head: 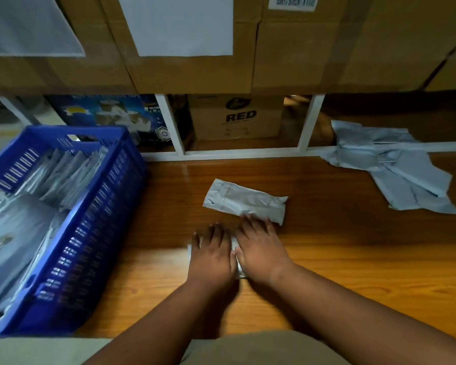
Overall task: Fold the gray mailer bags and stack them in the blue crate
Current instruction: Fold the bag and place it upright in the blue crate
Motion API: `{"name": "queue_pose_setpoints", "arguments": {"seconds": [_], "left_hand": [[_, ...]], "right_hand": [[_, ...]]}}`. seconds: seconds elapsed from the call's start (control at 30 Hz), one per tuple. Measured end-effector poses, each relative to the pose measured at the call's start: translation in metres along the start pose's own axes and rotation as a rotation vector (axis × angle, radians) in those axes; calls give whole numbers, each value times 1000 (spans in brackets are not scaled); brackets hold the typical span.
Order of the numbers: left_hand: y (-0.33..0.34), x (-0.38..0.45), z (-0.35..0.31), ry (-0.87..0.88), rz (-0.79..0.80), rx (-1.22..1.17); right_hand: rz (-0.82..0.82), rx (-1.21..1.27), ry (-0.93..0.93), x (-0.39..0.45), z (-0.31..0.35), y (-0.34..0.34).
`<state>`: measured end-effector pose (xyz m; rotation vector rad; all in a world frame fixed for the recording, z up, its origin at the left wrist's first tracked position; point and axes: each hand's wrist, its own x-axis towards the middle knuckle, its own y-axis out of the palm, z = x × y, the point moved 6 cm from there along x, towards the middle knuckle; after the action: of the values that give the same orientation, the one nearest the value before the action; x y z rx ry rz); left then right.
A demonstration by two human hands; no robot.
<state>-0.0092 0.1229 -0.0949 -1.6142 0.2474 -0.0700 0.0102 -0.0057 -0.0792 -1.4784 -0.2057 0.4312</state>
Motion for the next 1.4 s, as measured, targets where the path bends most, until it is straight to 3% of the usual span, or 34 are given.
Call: {"name": "queue_pose_setpoints", "arguments": {"seconds": [0.53, 0.93, 1.1, 1.4], "left_hand": [[10, 6, -1, -8, -5, 33], [-9, 15, -7, -63, 80, 20], [-14, 26, -31, 47, 10, 11], [7, 22, -37, 42, -69, -10]], "right_hand": [[-48, 70, 22, 6, -8, 30], [-11, 121, 19, 6, -24, 5], [-57, 100, 48, -4, -35, 1], [-21, 65, 56, -2, -45, 30]]}}
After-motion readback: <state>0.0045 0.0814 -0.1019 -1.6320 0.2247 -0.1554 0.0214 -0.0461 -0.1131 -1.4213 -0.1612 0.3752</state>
